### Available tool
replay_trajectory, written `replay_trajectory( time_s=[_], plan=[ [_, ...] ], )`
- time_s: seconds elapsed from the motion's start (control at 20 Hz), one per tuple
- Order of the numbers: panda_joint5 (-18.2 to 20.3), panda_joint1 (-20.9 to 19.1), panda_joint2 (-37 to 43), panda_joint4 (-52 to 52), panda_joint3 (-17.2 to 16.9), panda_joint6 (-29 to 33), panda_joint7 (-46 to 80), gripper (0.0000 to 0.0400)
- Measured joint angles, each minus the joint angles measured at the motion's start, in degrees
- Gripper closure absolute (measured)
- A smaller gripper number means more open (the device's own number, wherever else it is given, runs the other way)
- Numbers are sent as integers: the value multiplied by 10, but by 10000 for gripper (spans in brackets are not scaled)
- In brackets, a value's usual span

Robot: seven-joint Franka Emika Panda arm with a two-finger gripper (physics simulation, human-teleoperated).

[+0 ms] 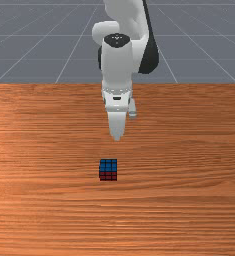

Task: Rotate the cube till the blue face upward

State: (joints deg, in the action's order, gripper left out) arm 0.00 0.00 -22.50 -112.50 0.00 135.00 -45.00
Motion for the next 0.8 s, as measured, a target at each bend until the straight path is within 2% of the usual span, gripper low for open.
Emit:
replay_trajectory(
  time_s=[0.05,0.1,0.15,0.25,0.3,0.35,0.4,0.45,0.55,0.8],
  plan=[
    [0,0,0,0,0,0,0,151],
    [1,1,0,0,-2,-2,11,92],
    [2,2,0,1,-3,-2,18,56],
    [3,3,0,1,-4,-3,24,21],
    [5,1,11,-2,-10,-18,30,169],
    [7,-4,21,1,-16,-31,39,260],
    [9,-8,28,3,-23,-39,53,315],
    [10,-10,31,4,-28,-44,71,348],
    [12,-7,34,5,-36,-48,115,381],
    [18,9,32,9,-50,-58,226,398]
  ],
)
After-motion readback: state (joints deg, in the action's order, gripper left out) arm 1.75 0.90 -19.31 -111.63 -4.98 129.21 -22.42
